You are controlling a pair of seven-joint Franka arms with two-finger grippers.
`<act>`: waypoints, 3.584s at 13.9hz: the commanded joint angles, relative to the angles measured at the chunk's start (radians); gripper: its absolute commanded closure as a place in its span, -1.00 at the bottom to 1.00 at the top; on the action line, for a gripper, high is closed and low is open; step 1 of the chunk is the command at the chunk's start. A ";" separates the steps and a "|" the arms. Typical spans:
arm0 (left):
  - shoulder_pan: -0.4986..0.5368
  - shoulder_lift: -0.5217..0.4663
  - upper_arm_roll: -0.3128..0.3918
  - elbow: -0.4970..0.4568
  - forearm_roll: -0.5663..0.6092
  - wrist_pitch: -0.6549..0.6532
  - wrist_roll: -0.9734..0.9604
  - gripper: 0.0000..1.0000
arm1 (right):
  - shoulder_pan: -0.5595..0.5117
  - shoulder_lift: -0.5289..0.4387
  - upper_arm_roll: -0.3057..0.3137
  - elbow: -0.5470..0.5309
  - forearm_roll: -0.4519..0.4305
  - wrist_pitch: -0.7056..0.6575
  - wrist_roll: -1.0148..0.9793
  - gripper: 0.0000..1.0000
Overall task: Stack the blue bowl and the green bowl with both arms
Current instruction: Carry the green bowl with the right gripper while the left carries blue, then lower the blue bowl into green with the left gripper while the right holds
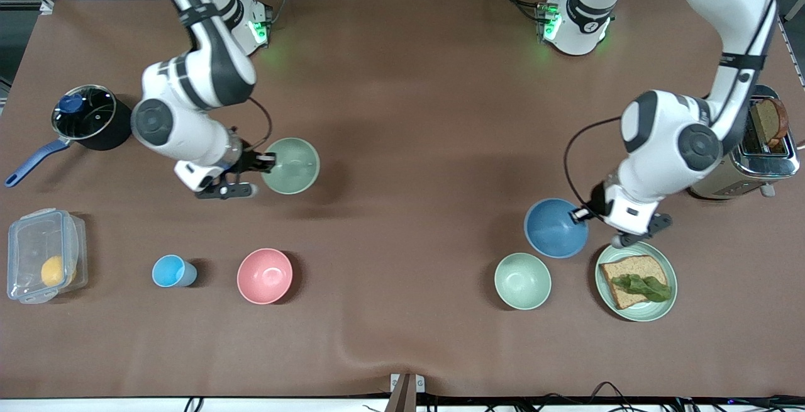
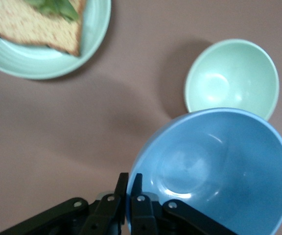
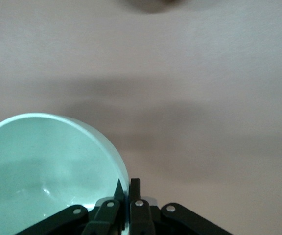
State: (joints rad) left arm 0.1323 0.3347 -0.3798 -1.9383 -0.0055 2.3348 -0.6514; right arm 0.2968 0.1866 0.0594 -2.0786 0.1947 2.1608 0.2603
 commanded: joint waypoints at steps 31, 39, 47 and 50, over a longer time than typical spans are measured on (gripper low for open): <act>-0.307 0.093 -0.131 -0.044 0.125 0.204 -0.589 1.00 | 0.375 0.168 -0.015 -0.067 0.111 0.409 0.835 -1.00; -0.410 0.104 -0.131 -0.060 0.176 0.201 -0.738 1.00 | 0.328 0.276 -0.015 -0.026 0.615 0.375 0.804 -1.00; -0.502 0.113 -0.133 -0.088 0.176 0.182 -0.809 1.00 | 0.239 0.315 -0.015 -0.032 0.999 0.221 0.470 -1.00; -0.513 0.118 -0.133 -0.085 0.176 0.182 -0.814 1.00 | 0.245 0.315 -0.015 -0.032 1.014 0.225 0.468 -1.00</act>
State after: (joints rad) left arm -0.3675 0.4510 -0.5158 -2.0293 0.1381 2.5241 -1.4236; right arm 0.5379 0.4955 0.0372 -2.1179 1.1654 2.3808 0.7493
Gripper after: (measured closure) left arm 0.943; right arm 0.000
